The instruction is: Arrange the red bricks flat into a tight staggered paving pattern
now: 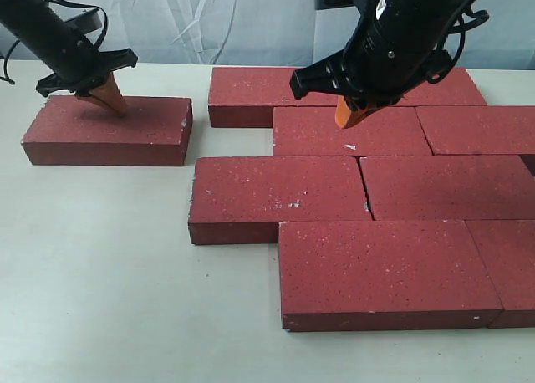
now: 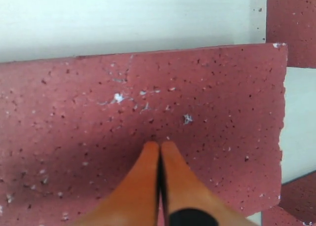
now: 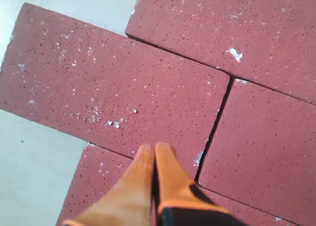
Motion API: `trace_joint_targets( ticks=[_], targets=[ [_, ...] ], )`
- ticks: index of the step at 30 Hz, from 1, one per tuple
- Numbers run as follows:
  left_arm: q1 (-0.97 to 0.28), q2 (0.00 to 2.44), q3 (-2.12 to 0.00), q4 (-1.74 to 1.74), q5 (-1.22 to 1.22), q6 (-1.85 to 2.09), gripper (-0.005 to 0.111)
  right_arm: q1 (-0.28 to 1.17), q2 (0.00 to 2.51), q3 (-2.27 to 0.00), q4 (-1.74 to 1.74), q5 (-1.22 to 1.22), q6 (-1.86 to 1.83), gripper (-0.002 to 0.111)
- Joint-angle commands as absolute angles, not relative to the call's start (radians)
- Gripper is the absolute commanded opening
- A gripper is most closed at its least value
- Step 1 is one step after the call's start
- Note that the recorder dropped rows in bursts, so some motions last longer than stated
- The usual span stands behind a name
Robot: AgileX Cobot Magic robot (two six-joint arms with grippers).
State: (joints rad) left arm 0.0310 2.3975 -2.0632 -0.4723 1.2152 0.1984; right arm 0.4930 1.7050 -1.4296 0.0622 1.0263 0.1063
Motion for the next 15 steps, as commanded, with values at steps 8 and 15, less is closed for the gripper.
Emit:
trace_joint_targets(
  ticks=[8,15],
  targets=[
    [-0.034,2.324,-2.061,-0.271,1.144,0.191,0.0,0.488,1.704,-1.43,0.055,1.02,0.106,-0.001],
    [-0.072,2.245,-2.061,-0.207,1.097,0.15,0.0,0.488,1.704,-1.43,0.055,1.022,0.106,-0.001]
  ],
)
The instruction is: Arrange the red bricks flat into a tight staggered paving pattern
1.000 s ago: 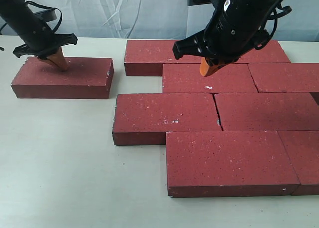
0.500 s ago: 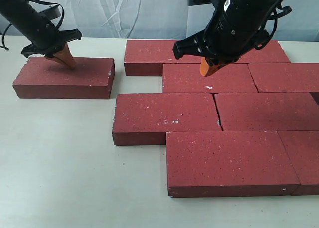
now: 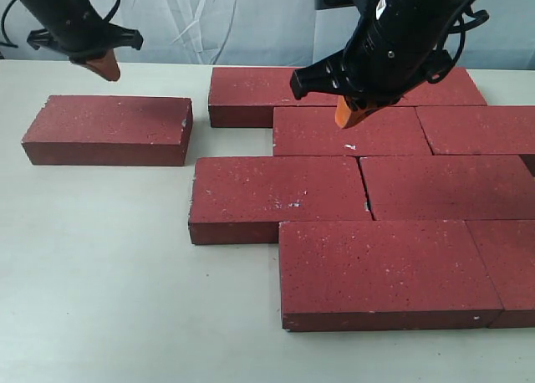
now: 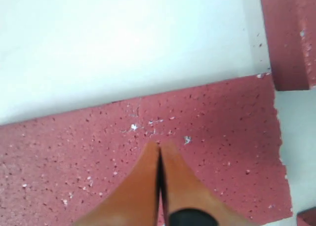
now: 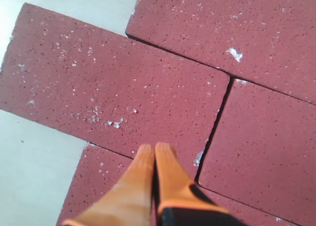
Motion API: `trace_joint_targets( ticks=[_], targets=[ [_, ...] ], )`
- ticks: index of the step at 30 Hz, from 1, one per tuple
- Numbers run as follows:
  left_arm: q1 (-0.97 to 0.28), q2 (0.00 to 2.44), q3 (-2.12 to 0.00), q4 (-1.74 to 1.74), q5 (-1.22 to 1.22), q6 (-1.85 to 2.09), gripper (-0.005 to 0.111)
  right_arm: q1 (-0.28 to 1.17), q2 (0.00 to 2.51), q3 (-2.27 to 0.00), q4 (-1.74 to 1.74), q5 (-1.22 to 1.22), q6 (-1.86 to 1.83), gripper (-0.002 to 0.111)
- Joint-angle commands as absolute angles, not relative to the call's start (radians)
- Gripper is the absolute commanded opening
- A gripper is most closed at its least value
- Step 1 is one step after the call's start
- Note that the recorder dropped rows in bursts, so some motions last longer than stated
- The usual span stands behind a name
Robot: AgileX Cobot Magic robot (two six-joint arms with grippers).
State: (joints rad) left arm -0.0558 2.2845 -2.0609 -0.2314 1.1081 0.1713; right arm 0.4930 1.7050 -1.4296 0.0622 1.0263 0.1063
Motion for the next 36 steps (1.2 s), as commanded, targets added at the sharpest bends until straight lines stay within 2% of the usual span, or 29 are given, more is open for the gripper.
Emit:
trace_joint_targets(
  ticks=[1,6,13,19,36],
  targets=[
    [-0.072,2.238,-2.054,-0.207,1.102,0.139,0.0,0.488,1.704,-1.43,0.055,1.024,0.104,-0.001],
    [-0.072,2.195,-1.955,-0.212,1.053,0.135,0.0,0.488,1.704,-1.43,0.055,1.026,0.104,-0.001],
    [-0.072,2.136,-1.694,-0.209,0.787,0.135,0.0,0.488,1.704,-1.43,0.055,1.026,0.104,-0.001],
    [-0.072,2.141,-1.586,-0.229,0.706,0.135,0.0,0.488,1.704,-1.43,0.055,1.022,0.104,-0.001],
    [-0.072,2.141,-1.518,-0.209,0.74,0.3,0.0,0.488,1.704,-1.43,0.057,1.024,0.104,-0.001]
  ],
)
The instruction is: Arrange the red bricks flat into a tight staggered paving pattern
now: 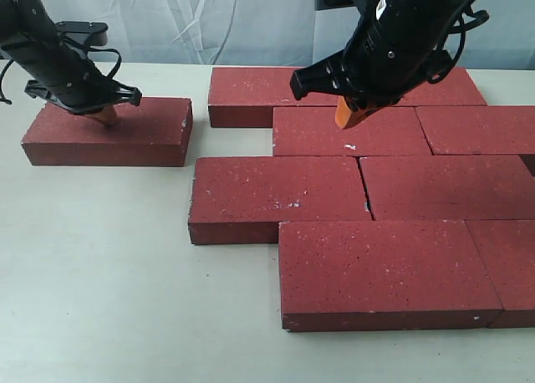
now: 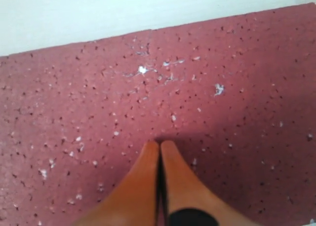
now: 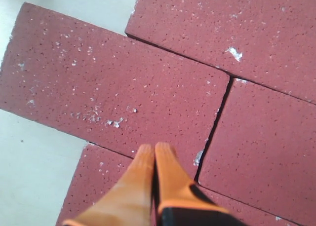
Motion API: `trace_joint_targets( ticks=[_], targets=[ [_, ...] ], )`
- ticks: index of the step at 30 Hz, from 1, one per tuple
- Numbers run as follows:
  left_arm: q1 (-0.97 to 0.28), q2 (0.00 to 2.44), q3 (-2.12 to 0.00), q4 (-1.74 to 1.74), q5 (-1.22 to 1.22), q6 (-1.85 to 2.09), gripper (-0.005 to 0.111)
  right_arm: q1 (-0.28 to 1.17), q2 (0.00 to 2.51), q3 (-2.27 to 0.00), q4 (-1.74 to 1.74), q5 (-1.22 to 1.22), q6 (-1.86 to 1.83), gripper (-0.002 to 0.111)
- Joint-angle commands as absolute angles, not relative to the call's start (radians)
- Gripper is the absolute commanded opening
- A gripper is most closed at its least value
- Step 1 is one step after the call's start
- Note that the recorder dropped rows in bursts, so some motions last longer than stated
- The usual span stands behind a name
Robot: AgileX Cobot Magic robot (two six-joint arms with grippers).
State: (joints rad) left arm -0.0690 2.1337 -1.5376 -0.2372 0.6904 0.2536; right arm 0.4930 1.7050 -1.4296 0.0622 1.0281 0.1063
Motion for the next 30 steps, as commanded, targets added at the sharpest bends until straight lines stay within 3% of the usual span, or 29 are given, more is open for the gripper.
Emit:
trace_joint_targets(
  ticks=[1,15,30],
  targets=[
    [-0.072,2.141,-1.518,-0.207,0.74,0.315,0.0,0.488,1.704,-1.43,0.057,1.024,0.104,-0.001],
    [-0.021,2.141,-1.518,-0.145,0.747,0.376,0.0,0.488,1.704,-1.43,0.057,1.028,0.104,-0.001],
    [-0.085,2.141,-1.518,-0.442,0.8,0.429,0.0,0.488,1.704,-1.43,0.057,1.024,0.102,-0.001]
  ],
)
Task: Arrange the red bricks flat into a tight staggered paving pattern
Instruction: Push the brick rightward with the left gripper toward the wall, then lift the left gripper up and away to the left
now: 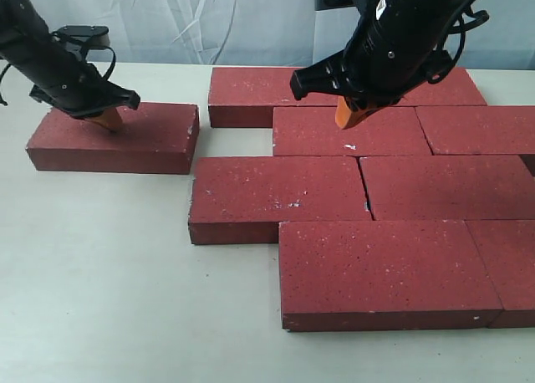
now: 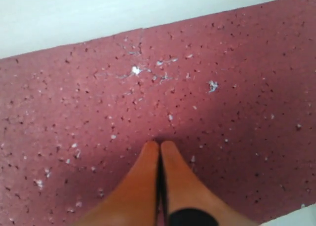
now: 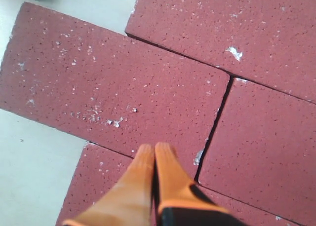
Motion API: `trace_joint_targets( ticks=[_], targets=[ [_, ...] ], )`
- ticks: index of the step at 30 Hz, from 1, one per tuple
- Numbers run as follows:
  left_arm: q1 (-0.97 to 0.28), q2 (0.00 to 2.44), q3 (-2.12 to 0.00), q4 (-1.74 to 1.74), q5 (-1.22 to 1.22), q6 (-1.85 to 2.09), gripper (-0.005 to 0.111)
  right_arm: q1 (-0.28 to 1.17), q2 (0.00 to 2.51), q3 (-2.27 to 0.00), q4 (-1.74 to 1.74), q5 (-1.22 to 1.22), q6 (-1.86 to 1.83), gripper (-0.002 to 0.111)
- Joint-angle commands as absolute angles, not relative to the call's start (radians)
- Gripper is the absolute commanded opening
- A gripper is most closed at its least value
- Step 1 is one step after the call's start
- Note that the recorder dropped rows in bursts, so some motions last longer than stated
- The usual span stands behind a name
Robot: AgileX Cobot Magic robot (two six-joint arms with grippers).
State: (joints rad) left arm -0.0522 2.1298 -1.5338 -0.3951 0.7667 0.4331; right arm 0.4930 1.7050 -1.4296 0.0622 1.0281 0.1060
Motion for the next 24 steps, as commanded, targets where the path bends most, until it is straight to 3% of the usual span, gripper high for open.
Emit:
trace_joint_targets(
  ticks=[1,13,24],
  targets=[
    [-0.096,2.141,-1.518,-0.459,0.787,0.422,0.0,0.488,1.704,-1.43,0.057,1.024,0.102,-0.001],
    [-0.081,2.105,-1.518,-0.607,0.789,0.397,0.0,0.488,1.704,-1.43,0.059,1.018,0.102,-0.001],
    [0.05,2.007,-1.518,-0.451,0.839,0.397,0.0,0.488,1.704,-1.43,0.066,1.021,0.102,-0.001]
  ],
)
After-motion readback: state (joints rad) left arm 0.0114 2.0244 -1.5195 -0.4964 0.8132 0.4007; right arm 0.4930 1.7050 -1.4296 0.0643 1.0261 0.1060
